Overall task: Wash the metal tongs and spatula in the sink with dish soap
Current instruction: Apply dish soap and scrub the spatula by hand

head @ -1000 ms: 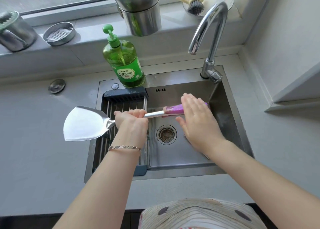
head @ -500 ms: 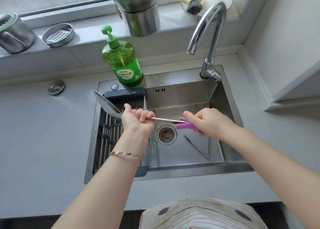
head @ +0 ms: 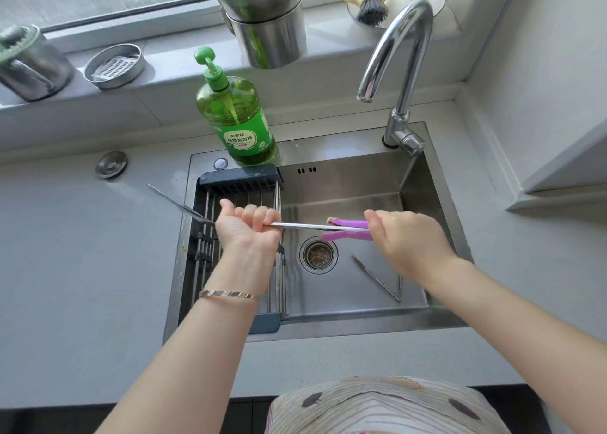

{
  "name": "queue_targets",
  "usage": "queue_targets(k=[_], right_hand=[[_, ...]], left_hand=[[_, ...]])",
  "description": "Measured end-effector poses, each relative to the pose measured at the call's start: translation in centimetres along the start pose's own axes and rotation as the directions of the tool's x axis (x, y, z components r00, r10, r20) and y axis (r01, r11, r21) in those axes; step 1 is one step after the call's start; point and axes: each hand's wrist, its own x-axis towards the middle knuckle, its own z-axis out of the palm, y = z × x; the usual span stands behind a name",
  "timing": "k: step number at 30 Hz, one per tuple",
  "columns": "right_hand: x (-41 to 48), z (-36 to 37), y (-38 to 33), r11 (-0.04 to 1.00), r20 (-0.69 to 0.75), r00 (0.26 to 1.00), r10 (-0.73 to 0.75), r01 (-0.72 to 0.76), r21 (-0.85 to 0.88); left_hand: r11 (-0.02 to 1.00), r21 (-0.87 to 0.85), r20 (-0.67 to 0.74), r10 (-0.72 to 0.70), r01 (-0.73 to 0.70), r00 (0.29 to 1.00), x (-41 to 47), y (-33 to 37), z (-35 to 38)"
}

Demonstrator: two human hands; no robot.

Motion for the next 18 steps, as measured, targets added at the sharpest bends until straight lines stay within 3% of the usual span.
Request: queue_targets(k=[4,7,10,13,14,16,18], right_hand=[[0.9,-0.4,-2.4,0.998,0.221,0.974,-0.042,0.029,0.059],[1.2,-0.9,-1.7,0.940,0.423,0.903,-0.068,-0.084,0.329],[1.3,-2.2,-0.2,0.761,0.667,0.727,-0.164,-0.337,0.555],[1.0,-2.9,1.0,0.483,0.738,0.598,-0.311,-0.569,0.665],[0.8,-2.9,1.2,0.413,0.722,0.605,-0.335,-0.595,0.690],[0.4,-2.7,1.0,0.344,0.668,0.692,-0.276,-0.578,0.740],[0.2,-1.9,0.2,0.288,0.560,0.828,-0.001,-0.536,0.793]], left_hand=[[0.998,0.049,0.031,-0.026,0.024,0.999,-0.3,-1.1,0.1],[0.996,0.069,0.074,-0.066,0.061,0.995,0.0,-0.7,-0.1],[0.991,0.027,0.184,-0.136,0.133,0.973,0.7,0.3,-0.7],[0.982,-0.022,0.287,-0.173,0.187,0.942,1.3,0.7,-1.0],[0.982,-0.035,0.298,-0.169,0.187,0.940,1.4,0.8,-0.9],[0.982,-0.070,0.289,-0.146,0.173,0.946,1.4,0.9,-0.5],[0.978,-0.136,0.253,-0.117,0.155,0.960,1.6,1.1,-0.2]])
